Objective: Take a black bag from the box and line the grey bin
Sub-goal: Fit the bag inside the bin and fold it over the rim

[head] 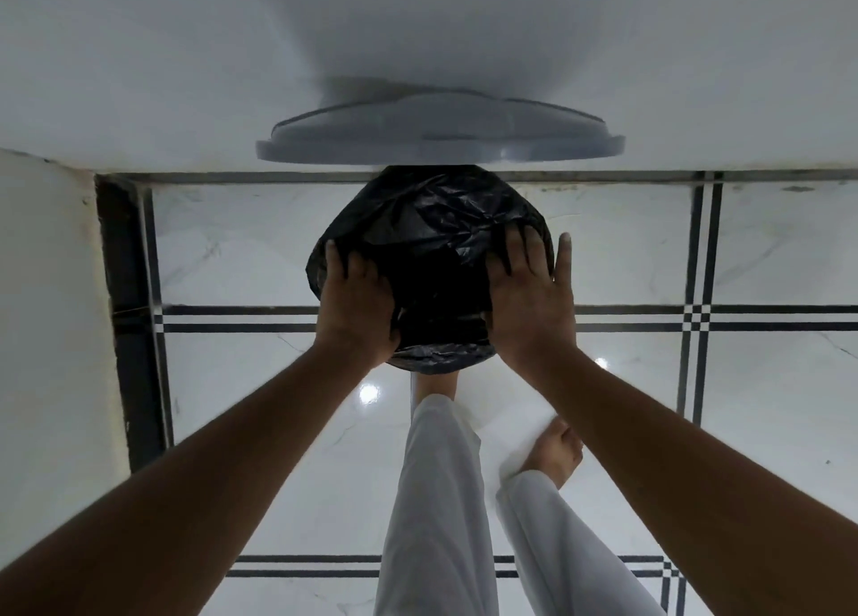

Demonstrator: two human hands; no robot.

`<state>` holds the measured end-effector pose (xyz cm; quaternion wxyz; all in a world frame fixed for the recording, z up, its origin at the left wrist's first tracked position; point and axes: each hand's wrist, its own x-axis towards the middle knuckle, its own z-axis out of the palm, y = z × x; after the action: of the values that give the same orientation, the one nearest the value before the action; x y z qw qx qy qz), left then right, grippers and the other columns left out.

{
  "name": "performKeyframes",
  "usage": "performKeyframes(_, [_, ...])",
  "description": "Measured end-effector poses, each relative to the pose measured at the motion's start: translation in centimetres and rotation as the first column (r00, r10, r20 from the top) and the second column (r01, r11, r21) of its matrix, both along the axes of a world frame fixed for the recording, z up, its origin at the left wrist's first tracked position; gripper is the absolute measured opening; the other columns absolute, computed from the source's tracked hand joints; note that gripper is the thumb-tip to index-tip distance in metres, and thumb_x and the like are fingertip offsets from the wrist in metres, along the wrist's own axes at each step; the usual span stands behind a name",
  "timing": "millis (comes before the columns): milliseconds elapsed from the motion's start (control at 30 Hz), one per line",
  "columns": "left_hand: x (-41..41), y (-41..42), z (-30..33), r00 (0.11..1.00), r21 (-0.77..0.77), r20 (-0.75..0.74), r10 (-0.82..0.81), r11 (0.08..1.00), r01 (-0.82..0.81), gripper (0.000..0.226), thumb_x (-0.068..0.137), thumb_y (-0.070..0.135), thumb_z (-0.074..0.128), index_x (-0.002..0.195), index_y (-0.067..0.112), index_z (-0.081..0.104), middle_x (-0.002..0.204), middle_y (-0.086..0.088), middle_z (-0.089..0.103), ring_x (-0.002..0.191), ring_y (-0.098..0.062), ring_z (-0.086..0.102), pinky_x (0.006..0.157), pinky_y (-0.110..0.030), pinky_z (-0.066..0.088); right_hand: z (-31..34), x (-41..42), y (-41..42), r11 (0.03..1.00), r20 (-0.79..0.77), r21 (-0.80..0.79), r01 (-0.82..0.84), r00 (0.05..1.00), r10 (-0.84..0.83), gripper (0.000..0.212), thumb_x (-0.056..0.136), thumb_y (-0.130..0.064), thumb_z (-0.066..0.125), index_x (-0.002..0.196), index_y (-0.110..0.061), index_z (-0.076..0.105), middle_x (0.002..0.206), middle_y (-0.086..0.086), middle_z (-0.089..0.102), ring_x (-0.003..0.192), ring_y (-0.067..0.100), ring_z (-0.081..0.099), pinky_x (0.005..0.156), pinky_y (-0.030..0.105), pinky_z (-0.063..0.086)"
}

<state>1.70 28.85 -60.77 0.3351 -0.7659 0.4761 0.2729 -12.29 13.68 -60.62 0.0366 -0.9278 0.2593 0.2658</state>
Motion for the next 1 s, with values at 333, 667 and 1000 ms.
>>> performKeyframes(333, [2.8,-3.6,-1.7,0.991,-0.060,0.008,-0.131,0.989,0.132,0.110,0.091,0.074,0.057,0.172,0.011,0.019,0.175,-0.018,0.029,0.163,-0.041,0.023,0.133,-0.059,0.005,-1.9,3.2,1.0,0.985,-0.124,0.069,-0.158,0.978,0.165,0.112,0.093,-0.069,0.062,0.177,-0.012,0.014,0.181,0.022,0.019,0.168,0.046,0.010,0.136,0.064,-0.002])
performKeyframes(667, [-1.4,-2.7,-0.7,0.986,-0.294,-0.158,-0.051,0.956,0.002,0.075,0.100,0.050,0.049,0.165,0.013,0.040,0.158,-0.014,0.055,0.151,-0.036,0.044,0.135,-0.053,0.015,-0.4,1.8,2.4,0.996,0.248,0.094,0.001,0.968,-0.024,0.078,0.088,-0.044,0.066,0.156,-0.006,0.057,0.162,0.025,0.053,0.159,0.048,0.036,0.136,0.064,0.011])
performKeyframes(1000, [-1.3,-2.7,-0.7,0.973,-0.291,-0.212,0.092,0.944,-0.153,0.047,0.099,0.032,0.059,0.140,0.009,0.061,0.132,-0.015,0.067,0.124,-0.036,0.066,0.110,-0.048,0.051,-0.9,-2.7,1.5,0.985,0.302,0.125,0.116,0.942,-0.149,0.084,0.101,-0.052,0.063,0.171,-0.013,0.038,0.185,0.017,0.016,0.171,0.043,0.005,0.137,0.066,0.004])
